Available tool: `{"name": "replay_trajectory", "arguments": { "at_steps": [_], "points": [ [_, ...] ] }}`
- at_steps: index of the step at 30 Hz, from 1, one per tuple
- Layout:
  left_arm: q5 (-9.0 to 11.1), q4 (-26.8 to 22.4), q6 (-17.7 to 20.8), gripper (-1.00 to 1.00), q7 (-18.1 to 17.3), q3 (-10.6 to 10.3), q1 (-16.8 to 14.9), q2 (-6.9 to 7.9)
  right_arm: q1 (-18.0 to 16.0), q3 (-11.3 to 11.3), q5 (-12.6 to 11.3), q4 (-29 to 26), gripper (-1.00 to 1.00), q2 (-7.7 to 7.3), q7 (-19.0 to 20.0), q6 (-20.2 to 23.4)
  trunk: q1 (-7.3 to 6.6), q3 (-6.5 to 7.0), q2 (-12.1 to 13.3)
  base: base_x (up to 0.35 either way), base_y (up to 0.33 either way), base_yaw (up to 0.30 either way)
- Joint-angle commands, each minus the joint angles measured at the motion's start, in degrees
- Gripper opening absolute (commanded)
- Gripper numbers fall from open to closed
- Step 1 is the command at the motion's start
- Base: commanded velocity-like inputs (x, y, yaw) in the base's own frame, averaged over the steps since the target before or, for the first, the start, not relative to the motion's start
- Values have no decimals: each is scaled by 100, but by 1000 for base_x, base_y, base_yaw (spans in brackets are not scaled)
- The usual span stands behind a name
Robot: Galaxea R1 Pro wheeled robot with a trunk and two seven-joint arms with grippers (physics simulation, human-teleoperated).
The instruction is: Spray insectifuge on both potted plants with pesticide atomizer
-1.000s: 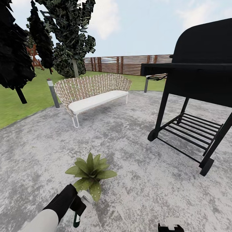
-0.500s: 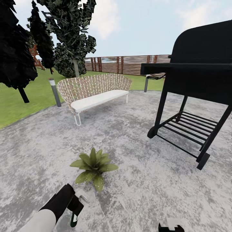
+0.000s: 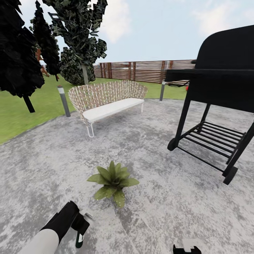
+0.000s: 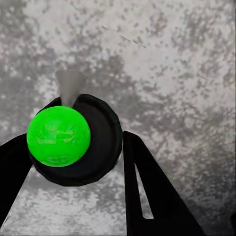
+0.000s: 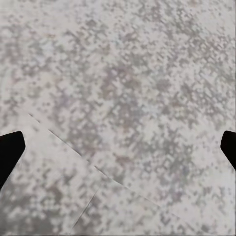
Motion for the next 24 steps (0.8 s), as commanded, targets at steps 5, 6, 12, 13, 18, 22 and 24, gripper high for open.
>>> {"name": "replay_trajectory", "arguments": {
  "at_steps": [5, 6, 12, 13, 18, 22, 24],
  "points": [
    [-56, -8, 4, -100, -48, 82, -1, -18, -4, 48, -53, 4, 100, -1, -16, -17, 1, -5, -2, 242, 252, -212],
    [-56, -8, 4, -100, -48, 83, -1, -19, -4, 48, -53, 4, 100, -1, -16, -19, 1, -5, -2, 246, 249, -256],
    [-68, -8, 4, -100, -47, 75, -1, -20, -4, 48, -53, 4, 100, -1, -16, -18, 1, -5, -2, 271, 240, -264],
    [-73, -8, 4, -100, -47, 73, -1, -17, -4, 48, -53, 4, 100, -1, -16, -18, 1, -5, -2, 278, 237, -265],
    [-106, 0, 11, -100, -47, 69, 6, -7, -4, 48, -53, 4, 100, -1, -20, -21, 1, -5, -2, 236, 258, -204],
    [-109, 0, 12, -100, -48, 69, 7, 1, -4, 45, -53, 4, 100, -1, -21, -22, 1, -5, -2, 58, 319, -29],
    [-110, 0, 12, -100, -48, 73, 8, 2, -4, 42, -53, 4, 100, -3, -23, -22, 1, -5, -2, 9, 332, -4]
  ]
}}
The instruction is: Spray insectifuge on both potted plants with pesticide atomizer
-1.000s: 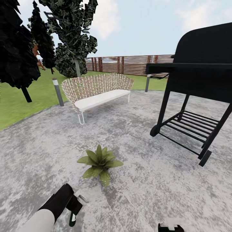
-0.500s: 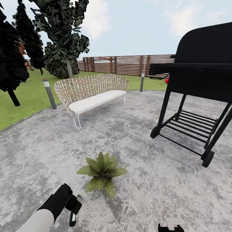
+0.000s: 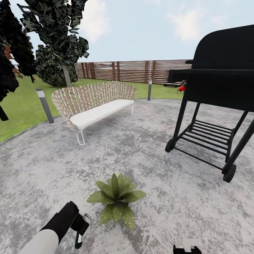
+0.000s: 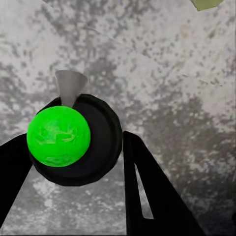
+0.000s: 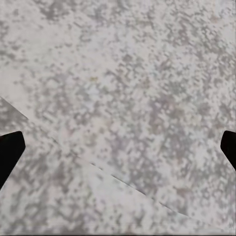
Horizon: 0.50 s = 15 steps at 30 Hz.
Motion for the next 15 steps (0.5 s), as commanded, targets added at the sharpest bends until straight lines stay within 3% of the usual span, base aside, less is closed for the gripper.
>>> {"name": "replay_trajectory", "arguments": {
  "at_steps": [1, 6, 10, 15],
  "points": [
    [-55, -8, 6, -100, -53, 31, -1, -2, -4, 48, -53, 5, 100, -4, -17, -21, -1, -5, -2, 4, 333, -2],
    [-55, -8, 6, -100, -53, 34, -1, 1, -4, 47, -53, -2, 100, 0, -16, -21, -1, -5, -2, -11, 302, 0],
    [-57, -8, 6, -100, -53, 34, -1, 1, -4, 47, -55, -4, 100, 1, -10, -21, -1, -5, -2, -15, 74, -26],
    [-54, -8, 6, -100, -54, 34, -1, 7, -4, 47, -68, -4, 100, 1, -11, -21, -1, -5, -2, -5, 6, -232]
  ]
}}
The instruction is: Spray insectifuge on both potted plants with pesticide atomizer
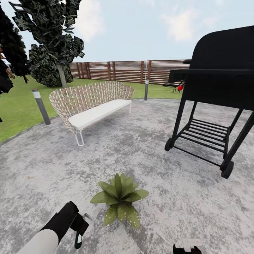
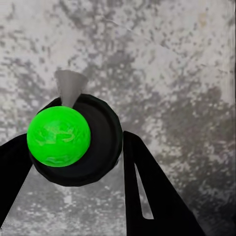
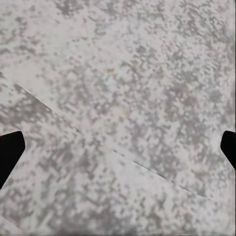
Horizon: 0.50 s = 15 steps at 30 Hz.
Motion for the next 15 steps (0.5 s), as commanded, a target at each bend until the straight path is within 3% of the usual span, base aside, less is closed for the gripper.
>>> {"name": "replay_trajectory", "arguments": {
  "at_steps": [1, 9, 11, 15],
  "points": [
    [-51, -12, 14, -100, -57, 33, 0, 5, -4, 45, -56, 2, 100, 0, -11, -19, -1, -5, -2, -81, 17, -265],
    [-56, -20, 16, -100, -61, 34, -5, 72, -4, 33, -60, -17, 100, 1, -14, -13, -1, -5, -2, -242, 184, -260],
    [-58, -27, 21, -100, -79, -1, -47, 208, -4, 50, -45, -1, 100, -7, -12, -18, -1, -5, -2, -268, 233, -89],
    [-66, -29, -10, -100, -118, -43, -79, 279, -4, 64, -40, 8, 100, -2, -11, -19, -1, -5, -2, -126, 155, -14]
  ]
}}
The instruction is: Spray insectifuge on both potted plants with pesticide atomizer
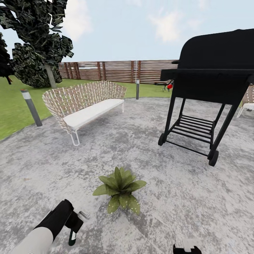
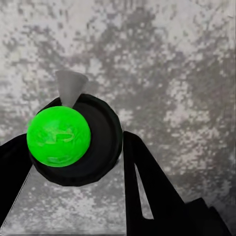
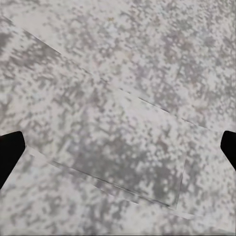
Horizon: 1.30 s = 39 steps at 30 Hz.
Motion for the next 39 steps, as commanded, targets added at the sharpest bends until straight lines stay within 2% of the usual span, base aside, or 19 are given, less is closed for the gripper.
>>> {"name": "replay_trajectory", "arguments": {
  "at_steps": [1, 3, 6, 11, 14, 18, 27, 39],
  "points": [
    [-50, -9, 6, -100, -60, 30, -5, 32, -3, 50, -53, 5, 100, 0, -14, -19, -2, -5, -2, -23, 31, -2],
    [-41, -9, -6, -100, -67, 29, -13, 144, -3, 49, -52, 3, 100, 1, -14, -19, -2, -5, -2, -9, 13, -1],
    [-35, -9, -26, -100, -70, 35, -24, 202, -3, 44, -56, -2, 100, -1, -17, -19, -2, -5, -2, -3, 4, 0],
    [-26, -9, -74, -100, -79, 33, 17, 143, -3, 26, -70, -17, 100, 1, -22, -26, -2, -5, -2, 0, 0, 0],
    [3, -9, -70, -100, -80, 42, 17, 163, -3, 25, -70, -12, 100, -4, -23, -27, -2, -5, -2, 0, 73, 0],
    [17, -9, -61, -100, -80, 72, 31, 195, -3, 26, -70, -7, 100, -5, -23, -24, -2, -5, -2, 0, 262, -96],
    [19, -9, -59, -100, -80, 70, 27, 165, -3, 23, -70, -14, 100, 1, -23, -22, -2, -5, -2, 5, 301, -192],
    [19, -9, -66, -100, -80, 48, 31, 156, -3, 16, -70, -18, 100, 1, -23, -19, -2, -5, -2, 194, 279, -38]
  ]
}}
